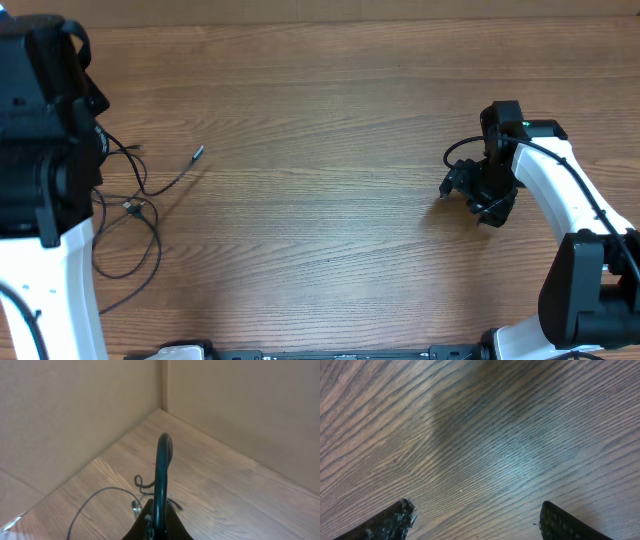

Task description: Untangle cables

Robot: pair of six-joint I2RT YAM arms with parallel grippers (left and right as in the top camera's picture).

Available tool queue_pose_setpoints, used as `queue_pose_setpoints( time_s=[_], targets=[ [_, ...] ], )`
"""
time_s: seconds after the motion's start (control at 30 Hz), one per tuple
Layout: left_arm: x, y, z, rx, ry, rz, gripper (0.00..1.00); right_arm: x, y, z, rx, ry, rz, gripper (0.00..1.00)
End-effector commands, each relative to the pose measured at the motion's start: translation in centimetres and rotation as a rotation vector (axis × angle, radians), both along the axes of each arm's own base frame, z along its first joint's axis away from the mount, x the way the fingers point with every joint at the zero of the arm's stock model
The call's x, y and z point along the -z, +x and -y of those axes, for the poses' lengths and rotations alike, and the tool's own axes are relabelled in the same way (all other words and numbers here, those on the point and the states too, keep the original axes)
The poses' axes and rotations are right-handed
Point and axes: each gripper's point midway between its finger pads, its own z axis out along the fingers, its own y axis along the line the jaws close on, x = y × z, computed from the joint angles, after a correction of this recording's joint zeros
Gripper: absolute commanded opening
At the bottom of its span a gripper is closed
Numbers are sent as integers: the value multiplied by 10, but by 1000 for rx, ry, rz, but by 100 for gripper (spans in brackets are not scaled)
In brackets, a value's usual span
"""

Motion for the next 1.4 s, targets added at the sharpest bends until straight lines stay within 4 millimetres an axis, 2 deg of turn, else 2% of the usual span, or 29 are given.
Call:
queue_pose_setpoints(
  time_s=[0.0,0.07,0.2,0.27,0.33,0.4,0.47,0.5,0.57,0.6,1.17,1.37],
  targets=[
    [7,8,-23,-93,46,-42,4,1,-1,-2,-7,5,-1,80],
    [14,11,-33,-123,48,-68,4,1,-1,-2,-7,5,-1,80],
    [36,13,-68,-217,48,-149,4,1,-1,-2,-7,5,-1,80],
    [50,6,-90,-279,33,-201,4,1,-1,-2,-7,5,-1,80],
    [63,1,-103,-307,-3,-234,6,1,-1,-2,-7,5,-1,80],
    [75,-1,-110,-307,-47,-260,14,1,-1,-2,-7,5,0,80],
    [84,-3,-115,-308,-82,-280,30,1,-1,-2,-7,5,0,80],
    [88,-4,-118,-311,-97,-290,41,1,-1,-2,-7,5,-1,80],
    [92,-4,-120,-310,-123,-289,63,1,-1,-2,-7,5,-2,80],
    [94,-2,-118,-295,-145,-283,67,1,-1,-2,-7,5,-1,80],
    [103,4,-106,-232,-209,-290,69,1,-1,-2,-7,5,0,80],
    [116,0,-90,-180,-285,-336,72,1,0,-2,-7,5,2,80]
  ],
)
